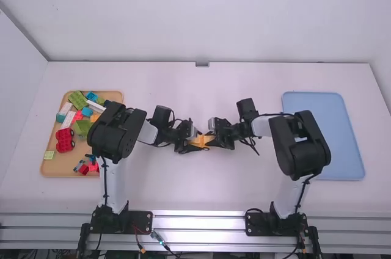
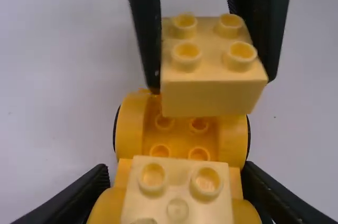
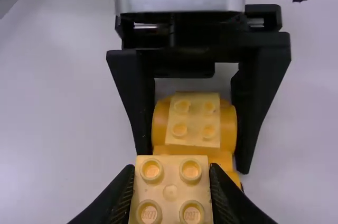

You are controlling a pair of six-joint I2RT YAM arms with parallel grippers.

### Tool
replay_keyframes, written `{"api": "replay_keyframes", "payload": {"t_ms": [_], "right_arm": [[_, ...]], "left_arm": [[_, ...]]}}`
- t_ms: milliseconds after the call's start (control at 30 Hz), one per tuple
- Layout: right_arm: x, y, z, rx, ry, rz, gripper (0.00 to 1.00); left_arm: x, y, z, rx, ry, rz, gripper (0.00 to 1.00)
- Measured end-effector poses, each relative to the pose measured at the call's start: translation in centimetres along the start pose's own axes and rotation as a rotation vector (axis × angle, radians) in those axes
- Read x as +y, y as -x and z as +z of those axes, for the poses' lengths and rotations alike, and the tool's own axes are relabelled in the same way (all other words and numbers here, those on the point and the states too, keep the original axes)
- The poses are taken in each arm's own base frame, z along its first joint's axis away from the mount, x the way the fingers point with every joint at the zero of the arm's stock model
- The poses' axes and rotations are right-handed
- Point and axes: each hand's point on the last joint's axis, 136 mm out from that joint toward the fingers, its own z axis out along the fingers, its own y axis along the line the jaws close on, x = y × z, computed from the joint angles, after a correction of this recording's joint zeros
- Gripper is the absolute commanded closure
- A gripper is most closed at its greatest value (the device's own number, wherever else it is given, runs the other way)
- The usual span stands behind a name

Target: Assemble lego blocks to make yellow taxi

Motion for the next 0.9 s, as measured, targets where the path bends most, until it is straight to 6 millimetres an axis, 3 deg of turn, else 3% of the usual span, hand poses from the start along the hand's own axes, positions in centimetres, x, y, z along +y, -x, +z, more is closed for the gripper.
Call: {"api": "replay_keyframes", "payload": {"t_ms": [400, 900], "right_arm": [[-1.0, -0.3, 1.4, 0.078, -0.046, 0.046, 0.78], [-2.2, -0.3, 1.5, 0.071, -0.085, 0.027, 0.79]], "left_arm": [[0.2, 0.0, 0.0, 0.006, 0.010, 0.018, 0.46], [0.8, 0.0, 0.0, 0.013, 0.035, -0.005, 0.46]]}}
